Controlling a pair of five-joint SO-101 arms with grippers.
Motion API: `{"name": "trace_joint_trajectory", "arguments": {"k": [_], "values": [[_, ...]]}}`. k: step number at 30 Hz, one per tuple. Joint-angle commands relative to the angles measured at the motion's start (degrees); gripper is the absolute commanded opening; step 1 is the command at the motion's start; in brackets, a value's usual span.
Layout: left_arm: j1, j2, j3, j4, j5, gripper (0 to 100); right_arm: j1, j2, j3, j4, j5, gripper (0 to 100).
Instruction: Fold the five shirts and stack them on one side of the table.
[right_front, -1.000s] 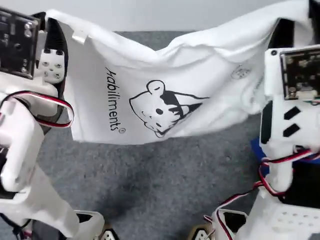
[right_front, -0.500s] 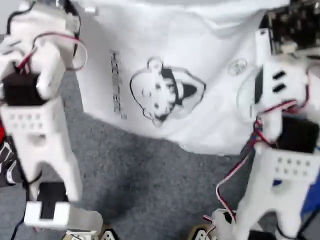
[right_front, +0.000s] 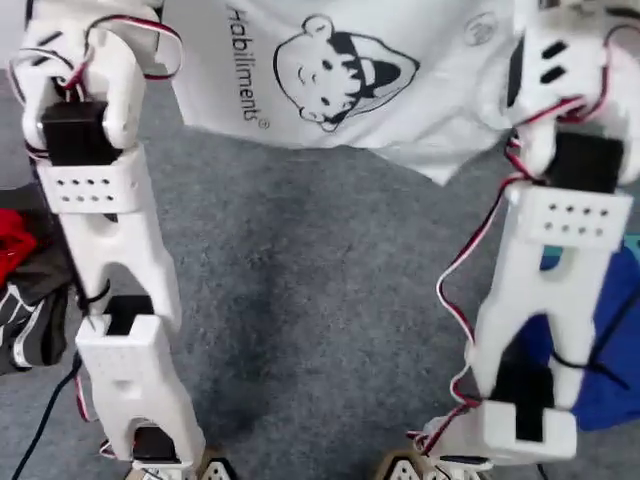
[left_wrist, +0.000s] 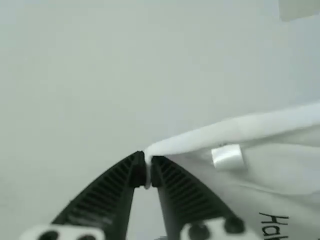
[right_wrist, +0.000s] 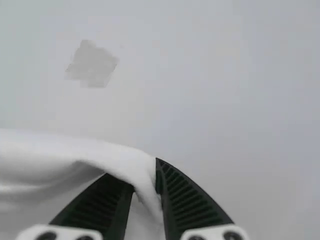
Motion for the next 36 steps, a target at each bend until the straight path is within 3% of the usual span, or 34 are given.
{"name": "trace_joint_trajectory", "arguments": {"k": [1,11,16,21,28,36], "values": [[-0.62,1.67,-4.09,6.59,0.00,1,-0.22,0.13,-3.34,9.80,0.35,1.0],[-1.14,3.60,-4.70,33.23,-5.89,1,1.54,-3.47,-3.60,44.79,0.53,1.0],[-2.20,-0.79,-3.12,33.41,-5.54,1,1.45,-8.75,-3.43,56.48,0.53,1.0],[-0.62,-9.14,6.20,33.41,-2.90,1,1.45,-13.32,-3.34,65.89,0.53,1.0],[-0.53,-26.46,32.75,33.32,0.70,1,1.54,-21.93,0.44,67.56,0.53,1.0],[-0.62,-47.56,62.11,33.14,-1.41,1,1.54,-39.78,27.60,67.47,2.64,1.0]]}}
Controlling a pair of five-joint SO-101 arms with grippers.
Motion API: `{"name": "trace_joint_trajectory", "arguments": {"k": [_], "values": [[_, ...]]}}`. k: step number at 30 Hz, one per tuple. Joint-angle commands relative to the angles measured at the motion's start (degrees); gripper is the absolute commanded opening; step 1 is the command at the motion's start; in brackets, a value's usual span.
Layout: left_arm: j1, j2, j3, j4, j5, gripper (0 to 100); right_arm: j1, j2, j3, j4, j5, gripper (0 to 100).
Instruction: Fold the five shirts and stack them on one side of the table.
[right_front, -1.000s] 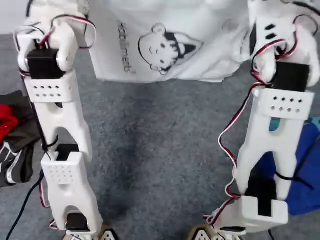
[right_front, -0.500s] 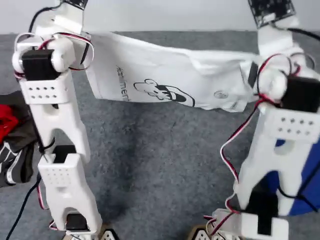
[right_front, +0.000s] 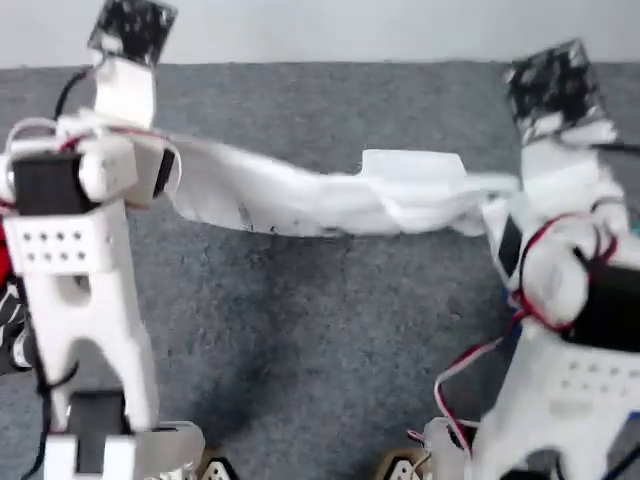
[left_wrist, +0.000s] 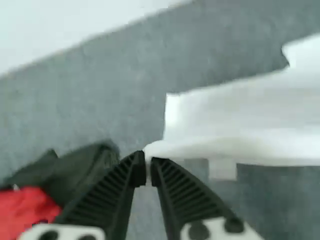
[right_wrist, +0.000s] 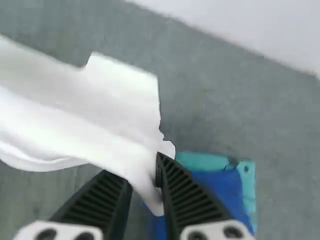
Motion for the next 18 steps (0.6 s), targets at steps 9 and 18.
{"name": "trace_joint_trajectory", "arguments": {"k": [9,18], "values": [[0.09,-27.96,30.02,1.14,-1.14,1,0.75,-29.32,37.89,2.42,6.86,1.0],[-7.03,-46.68,44.53,1.23,-7.38,1,0.92,-46.37,53.63,2.59,7.03,1.0]]}}
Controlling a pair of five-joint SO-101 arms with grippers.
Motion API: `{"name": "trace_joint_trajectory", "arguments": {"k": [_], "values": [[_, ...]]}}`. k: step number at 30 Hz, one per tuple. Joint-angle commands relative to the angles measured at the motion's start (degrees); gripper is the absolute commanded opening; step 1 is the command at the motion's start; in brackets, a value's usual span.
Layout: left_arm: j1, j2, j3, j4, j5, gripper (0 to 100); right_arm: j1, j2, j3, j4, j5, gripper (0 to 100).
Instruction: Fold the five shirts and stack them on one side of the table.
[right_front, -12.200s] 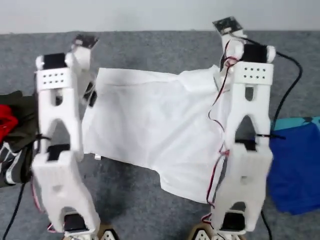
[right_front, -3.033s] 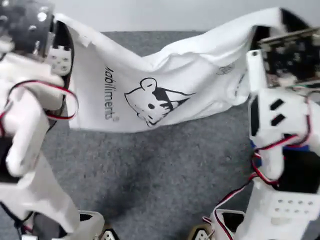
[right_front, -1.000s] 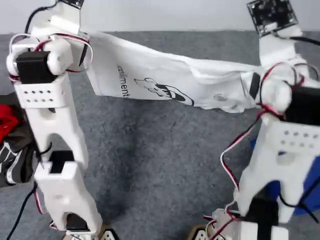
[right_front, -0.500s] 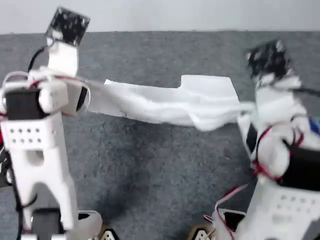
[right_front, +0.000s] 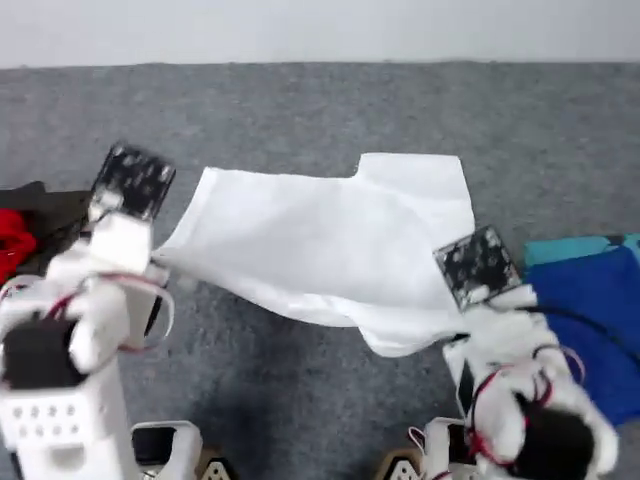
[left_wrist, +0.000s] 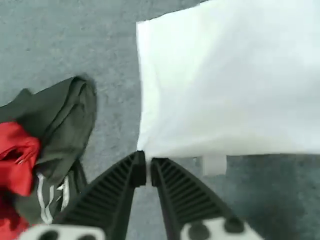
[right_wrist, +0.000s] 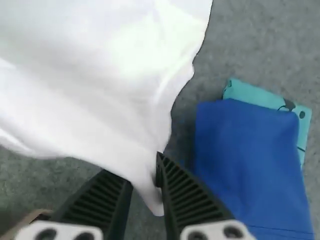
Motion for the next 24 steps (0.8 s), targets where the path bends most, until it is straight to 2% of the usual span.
{"name": "trace_joint_trajectory", "arguments": {"k": [1,5,9,18,24], "values": [[-3.87,-7.03,2.77,1.23,-3.25,1,0.66,-4.62,2.73,2.59,0.62,1.0],[-4.04,-8.44,6.29,-0.09,-5.01,1,0.48,-3.82,5.10,2.07,0.62,1.0],[-3.96,-0.62,7.25,-8.44,-4.92,1,0.31,1.89,5.19,-3.30,0.70,1.0],[-3.96,32.97,4.18,-27.87,-5.10,1,-1.98,23.96,5.19,-32.22,1.49,1.0],[-2.64,54.07,-7.78,-34.81,-5.10,1,-3.74,42.07,4.04,-51.65,1.49,1.0]]}}
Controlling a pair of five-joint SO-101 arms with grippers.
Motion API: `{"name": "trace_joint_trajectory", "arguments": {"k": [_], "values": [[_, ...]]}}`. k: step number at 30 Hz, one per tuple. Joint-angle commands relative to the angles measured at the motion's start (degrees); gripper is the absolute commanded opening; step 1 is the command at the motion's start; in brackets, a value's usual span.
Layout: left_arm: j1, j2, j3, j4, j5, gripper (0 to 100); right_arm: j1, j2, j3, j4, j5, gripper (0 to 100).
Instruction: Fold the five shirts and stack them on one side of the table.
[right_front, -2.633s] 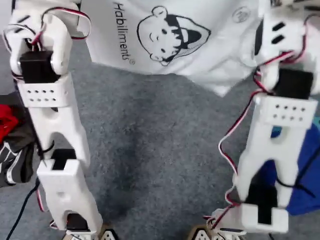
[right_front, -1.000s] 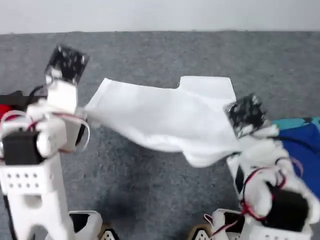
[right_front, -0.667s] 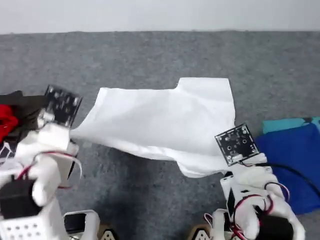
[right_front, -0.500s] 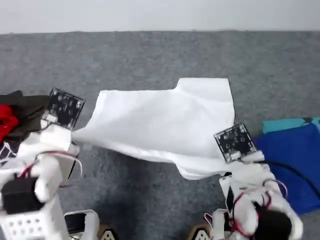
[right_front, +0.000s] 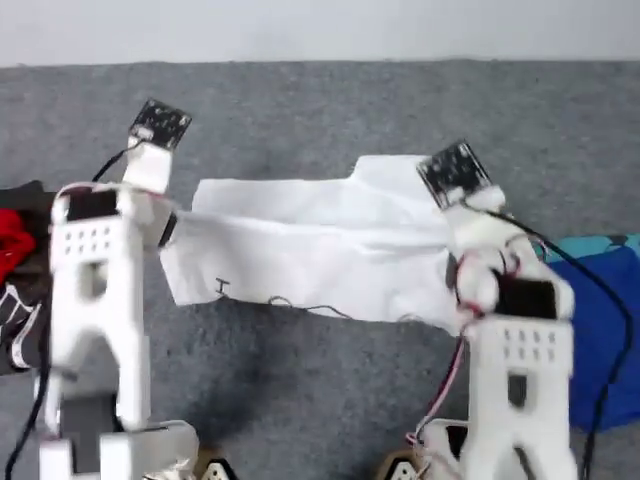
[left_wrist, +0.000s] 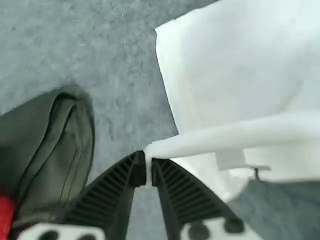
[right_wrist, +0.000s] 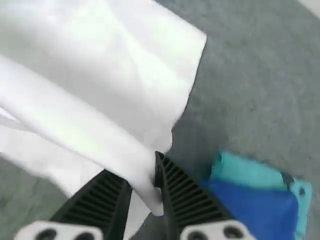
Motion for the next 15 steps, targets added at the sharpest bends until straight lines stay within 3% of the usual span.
{"name": "trace_joint_trajectory", "arguments": {"k": [1,5,15], "values": [[1.41,11.78,-10.24,-2.90,-0.44,1,-0.40,10.07,-2.20,-11.82,0.62,1.0],[4.75,24.00,-23.16,-2.73,-0.26,1,-0.04,22.11,-8.88,-17.27,0.62,1.0],[6.33,45.19,-53.14,2.37,4.13,1,-0.04,52.35,-35.96,-17.27,0.62,1.0]]}}
